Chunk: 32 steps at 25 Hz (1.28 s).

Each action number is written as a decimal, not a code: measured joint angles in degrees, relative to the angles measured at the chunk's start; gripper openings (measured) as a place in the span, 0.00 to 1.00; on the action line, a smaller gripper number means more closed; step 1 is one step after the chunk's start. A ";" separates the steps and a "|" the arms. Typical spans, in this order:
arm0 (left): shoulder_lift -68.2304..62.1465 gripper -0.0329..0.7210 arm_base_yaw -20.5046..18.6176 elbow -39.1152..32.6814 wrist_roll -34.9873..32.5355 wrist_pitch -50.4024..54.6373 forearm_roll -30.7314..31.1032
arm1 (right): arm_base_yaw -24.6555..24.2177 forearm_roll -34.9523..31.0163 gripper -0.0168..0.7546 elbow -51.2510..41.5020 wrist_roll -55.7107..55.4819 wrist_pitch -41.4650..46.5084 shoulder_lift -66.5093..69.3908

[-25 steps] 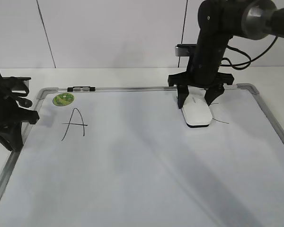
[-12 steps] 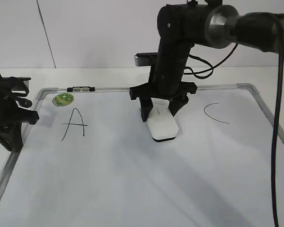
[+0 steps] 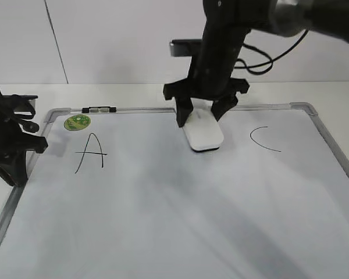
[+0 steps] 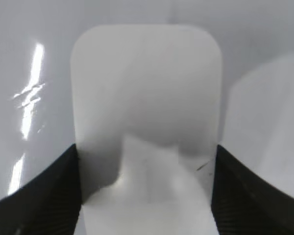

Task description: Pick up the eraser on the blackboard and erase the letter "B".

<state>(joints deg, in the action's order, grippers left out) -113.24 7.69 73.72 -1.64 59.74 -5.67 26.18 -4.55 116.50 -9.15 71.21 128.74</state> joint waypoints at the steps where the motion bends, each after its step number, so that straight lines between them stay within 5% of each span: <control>1: 0.00 0.10 0.00 0.00 0.00 0.00 0.00 | 0.00 0.91 0.72 0.00 0.00 0.00 -1.19; 8: 0.00 0.10 0.00 0.00 0.00 0.04 -0.07 | -2.53 5.81 0.72 -4.62 0.36 0.00 -9.78; 23: 0.00 0.10 0.00 0.00 0.00 0.13 -0.13 | -25.20 -1.31 0.72 -33.36 11.49 -0.11 -24.39; 32: 0.00 0.10 0.00 0.00 0.00 0.16 -0.28 | -27.06 0.08 0.72 -37.73 15.30 -5.27 -23.51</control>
<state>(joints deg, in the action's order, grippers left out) -113.24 7.69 73.72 -1.64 59.90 -5.95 -0.88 -4.47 78.77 6.15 65.94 105.24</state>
